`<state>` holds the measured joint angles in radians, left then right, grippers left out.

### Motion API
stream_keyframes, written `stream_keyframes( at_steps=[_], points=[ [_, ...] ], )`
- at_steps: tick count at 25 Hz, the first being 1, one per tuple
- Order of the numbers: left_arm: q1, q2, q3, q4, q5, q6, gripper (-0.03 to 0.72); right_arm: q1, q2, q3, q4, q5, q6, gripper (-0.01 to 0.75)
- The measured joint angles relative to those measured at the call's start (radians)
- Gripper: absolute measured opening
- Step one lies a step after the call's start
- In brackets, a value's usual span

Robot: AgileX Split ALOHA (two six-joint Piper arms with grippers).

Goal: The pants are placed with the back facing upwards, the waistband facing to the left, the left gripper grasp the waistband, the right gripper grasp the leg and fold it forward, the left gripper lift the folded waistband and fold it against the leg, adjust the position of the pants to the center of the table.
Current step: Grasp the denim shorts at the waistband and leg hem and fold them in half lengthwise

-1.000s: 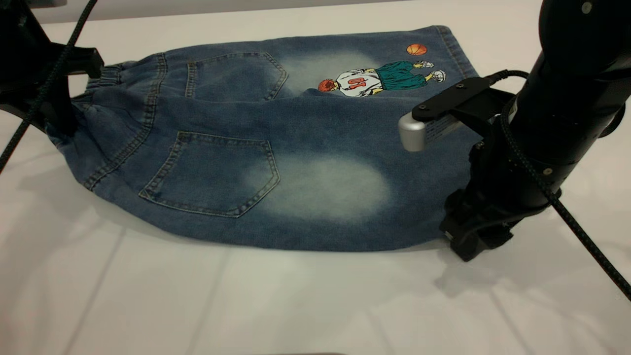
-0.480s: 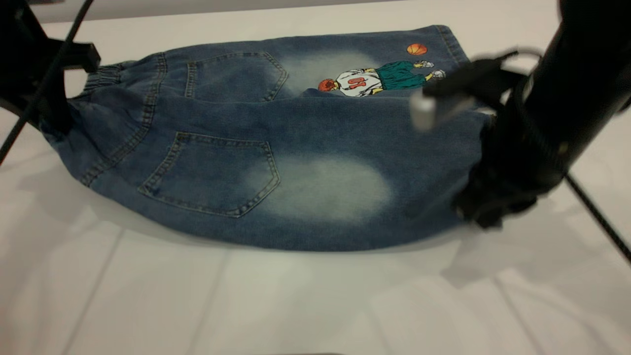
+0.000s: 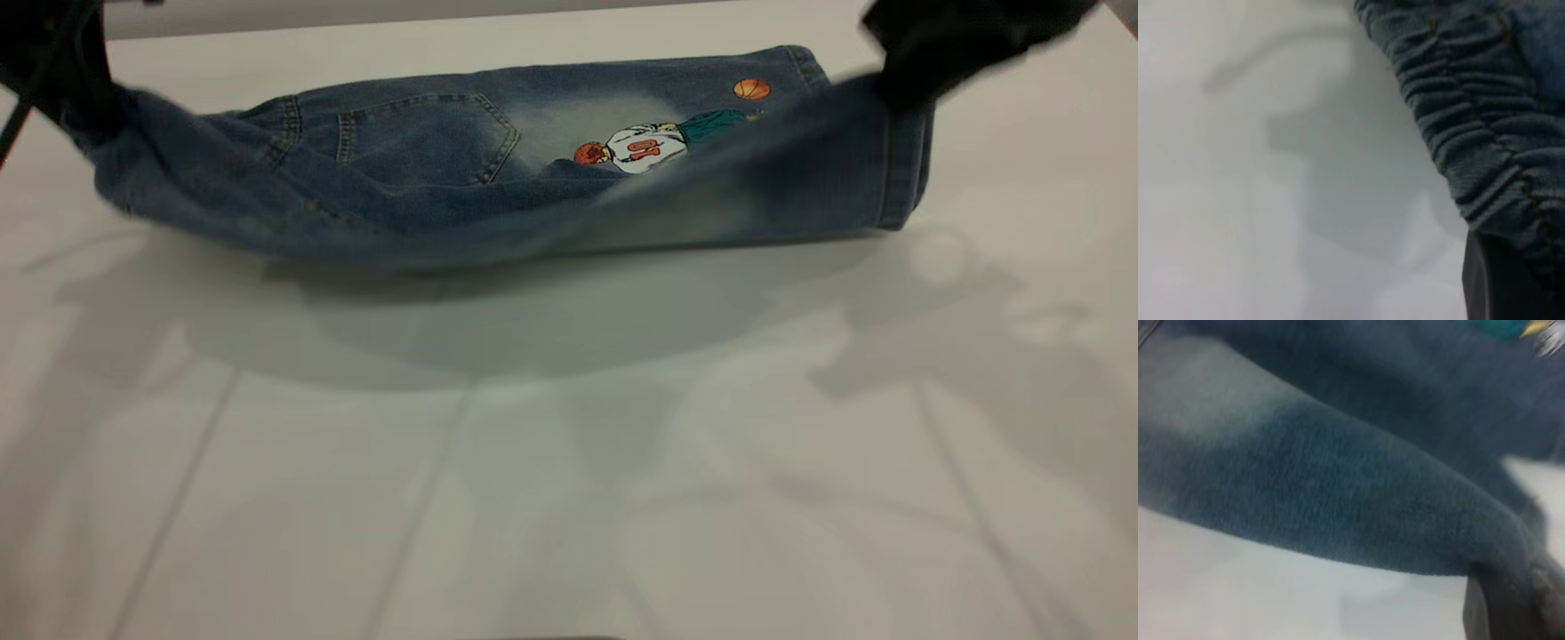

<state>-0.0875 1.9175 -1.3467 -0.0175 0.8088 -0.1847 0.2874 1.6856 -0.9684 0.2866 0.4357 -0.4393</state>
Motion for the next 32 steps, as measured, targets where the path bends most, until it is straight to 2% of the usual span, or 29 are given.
stream_keyframes(
  at_steps=[8, 13, 17, 26, 32],
  points=[
    [0.000, 0.002, -0.058, -0.146, -0.064, -0.040, 0.084, -0.068, 0.139, -0.253, -0.002, 0.159, -0.015, 0.036],
    [0.000, 0.026, -0.058, -0.188, -0.115, -0.219, 0.084, -0.078, 0.222, -0.381, -0.003, 0.255, -0.018, 0.036],
    [0.012, 0.048, -0.058, -0.195, -0.177, -0.390, 0.084, -0.090, 0.277, -0.473, -0.004, 0.291, -0.018, 0.036],
    [0.048, 0.124, -0.058, -0.223, -0.399, -0.624, 0.084, -0.115, 0.451, -0.652, -0.004, 0.279, -0.019, 0.036],
    [0.050, 0.213, -0.058, -0.350, -0.568, -0.637, 0.084, -0.117, 0.545, -0.697, -0.001, 0.132, -0.019, 0.036]
  ],
)
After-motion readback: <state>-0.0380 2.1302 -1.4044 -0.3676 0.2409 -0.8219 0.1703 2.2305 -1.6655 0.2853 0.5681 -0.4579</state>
